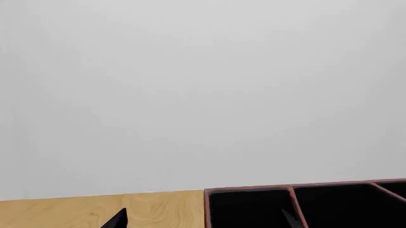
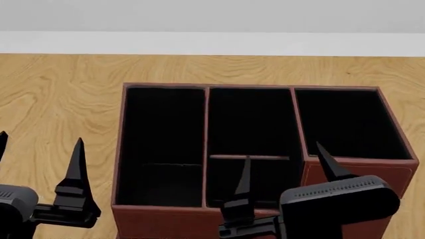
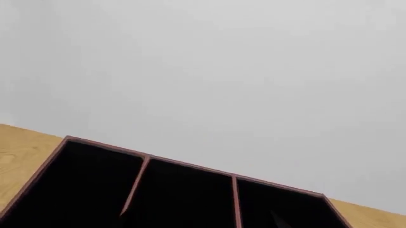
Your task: Pick up the white mug and place it to the right of the caddy.
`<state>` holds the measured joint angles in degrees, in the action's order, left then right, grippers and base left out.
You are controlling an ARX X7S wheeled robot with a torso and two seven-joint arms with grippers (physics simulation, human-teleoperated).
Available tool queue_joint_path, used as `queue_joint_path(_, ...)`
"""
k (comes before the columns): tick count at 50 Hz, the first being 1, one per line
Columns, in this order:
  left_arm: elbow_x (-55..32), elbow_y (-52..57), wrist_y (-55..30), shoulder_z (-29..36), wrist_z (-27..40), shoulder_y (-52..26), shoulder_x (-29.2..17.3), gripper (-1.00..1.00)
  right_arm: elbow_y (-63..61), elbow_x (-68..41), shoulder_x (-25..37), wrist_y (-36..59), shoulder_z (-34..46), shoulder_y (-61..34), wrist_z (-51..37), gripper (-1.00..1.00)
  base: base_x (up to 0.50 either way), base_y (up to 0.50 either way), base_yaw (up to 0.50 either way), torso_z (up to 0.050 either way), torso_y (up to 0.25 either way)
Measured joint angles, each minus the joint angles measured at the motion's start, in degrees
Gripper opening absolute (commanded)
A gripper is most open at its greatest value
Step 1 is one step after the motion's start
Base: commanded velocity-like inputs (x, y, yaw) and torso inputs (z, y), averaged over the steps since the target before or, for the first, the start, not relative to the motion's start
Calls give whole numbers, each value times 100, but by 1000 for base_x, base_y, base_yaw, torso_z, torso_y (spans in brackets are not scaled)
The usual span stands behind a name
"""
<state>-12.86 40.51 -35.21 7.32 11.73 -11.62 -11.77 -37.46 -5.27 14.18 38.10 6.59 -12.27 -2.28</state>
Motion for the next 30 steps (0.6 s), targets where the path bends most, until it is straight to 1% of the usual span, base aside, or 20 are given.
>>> queue_joint_path(12, -39, 261, -337, 6, 115, -161, -72, 100, -639, -356, 301, 706, 23, -85, 366, 100, 0, 0, 0, 0, 0)
queue_joint_path(25, -97, 480, -524, -23, 211, -220, -125, 100, -1582, -1123, 472, 2133, -375, -473, 745, 100, 0, 0, 0, 0, 0)
queue_joint_path(30, -126, 560, -590, -36, 242, -240, -142, 100, -1844, -1735, 615, 2631, -534, -651, 660, 100, 0, 0, 0, 0, 0)
